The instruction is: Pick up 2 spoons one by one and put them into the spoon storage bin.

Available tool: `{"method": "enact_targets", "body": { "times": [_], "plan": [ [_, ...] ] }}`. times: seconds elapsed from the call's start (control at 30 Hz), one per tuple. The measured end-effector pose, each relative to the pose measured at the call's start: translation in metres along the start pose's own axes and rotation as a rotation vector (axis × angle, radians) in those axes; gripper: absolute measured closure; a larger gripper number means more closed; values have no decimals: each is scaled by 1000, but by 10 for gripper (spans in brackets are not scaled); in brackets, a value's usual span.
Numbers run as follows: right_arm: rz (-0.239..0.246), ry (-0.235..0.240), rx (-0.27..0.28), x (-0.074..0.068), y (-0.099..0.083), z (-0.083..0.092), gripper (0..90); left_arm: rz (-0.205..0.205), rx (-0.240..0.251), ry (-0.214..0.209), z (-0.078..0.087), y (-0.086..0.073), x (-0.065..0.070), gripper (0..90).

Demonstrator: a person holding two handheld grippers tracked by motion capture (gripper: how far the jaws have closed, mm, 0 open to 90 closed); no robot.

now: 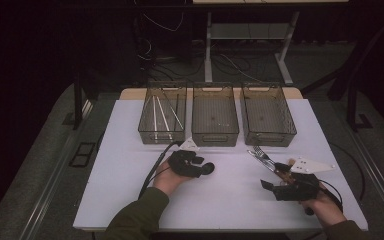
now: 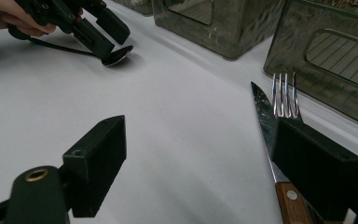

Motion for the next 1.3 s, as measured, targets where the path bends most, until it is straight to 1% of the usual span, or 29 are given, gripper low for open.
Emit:
{"method": "enact_targets", "body": {
  "times": [0.03, 0.07, 0.1, 0.17, 0.2, 0.23, 0.27, 0.33, 0.4, 0.47, 0.53, 0.57, 0.6, 0.7, 0.73, 0.77, 0.8, 0.83, 0.9, 0.93, 0.97, 1.0, 1.07, 1.1, 1.13, 1.2, 1.23, 1.3],
  "plan": [
    [1, -1, 0, 0, 0, 0, 182, -1, -4, 1, -1, 0, 0, 526],
    [1, -1, -1, 0, 0, 0, 182, 14, -10, 1, -1, -1, 2, 529],
    [3, -1, -2, 0, 0, 0, 182, -5, -9, 1, -2, 0, 0, 533],
    [5, -1, -3, 0, 0, 0, 182, 5, -13, 0, -3, 0, 2, 540],
    [5, -1, -3, 0, 0, 0, 182, -11, -9, -2, -4, 0, 2, 544],
    [6, -1, -4, 0, 0, 0, 182, -17, -11, -2, -4, 0, 2, 546],
    [6, -1, -4, 0, 0, 0, 182, -7, -17, -3, -5, 0, 4, 549],
    [7, 0, -5, 0, 0, -1, 182, -47, -24, 1, -7, 0, 4, 560],
    [8, -1, -6, 0, 0, -1, 182, -32, -28, 1, -7, 1, 7, 564],
    [9, -1, -6, 0, 0, -1, 182, -41, -34, 4, -7, 1, 8, 575],
    [9, -2, -7, 0, 0, -1, 182, -75, -36, 13, -7, 2, 9, 588],
    [9, -2, -7, 0, 0, -1, 182, -102, -43, 17, -7, 3, 10, 596],
    [9, -2, -8, 0, 0, -1, 182, -102, -54, 18, -6, 3, 12, 609],
    [11, -2, -11, -1, 0, -1, 182, -105, -59, 17, -7, 5, 14, 643],
    [12, -2, -11, -1, 0, -1, 181, -115, -69, 12, -6, 5, 14, 657],
    [13, -2, -12, -1, 0, -1, 182, -131, -69, 7, -6, 6, 13, 668],
    [14, -2, -12, -1, 0, -1, 182, -137, -73, 3, -5, 6, 13, 680],
    [14, -3, -13, 0, 0, -1, 182, -131, -75, -2, -5, 6, 14, 695],
    [15, -3, -13, 0, 0, -1, 182, -138, -80, -7, -4, 6, 13, 726],
    [15, -3, -12, -1, 0, -1, 182, -126, -82, -8, -3, 6, 14, 738],
    [15, -3, -13, 0, 0, -1, 182, -127, -82, -10, -2, 7, 14, 758],
    [14, -3, -12, -1, 0, -1, 181, -129, -80, -13, -1, 7, 14, 776],
    [13, -3, -12, -1, 0, -1, 182, -150, -72, -19, 1, 8, 12, 804],
    [13, -3, -12, -1, 0, -1, 182, -133, -76, -26, 3, 8, 13, 817],
    [14, -3, -13, -1, 0, -1, 182, -133, -72, -34, 3, 8, 12, 828],
    [15, -3, -13, -1, 0, -1, 182, -148, -65, -54, 4, 8, 10, 850],
    [14, -3, -13, -1, 0, -1, 182, -133, -62, -68, 5, 8, 11, 863],
    [16, -3, -12, 0, 0, -1, 181, -129, -62, -83, 6, 8, 11, 879]
  ]
}}
Point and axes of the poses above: each handheld gripper's, and its own axes: z roughly backward along the jaws, y roughly out of its top, x roughly to its right, the point moved 2 cm from there along -z, roughly forward along the jaws, and after that the axes turned 15 degrees about y, right-handed, at the moved point
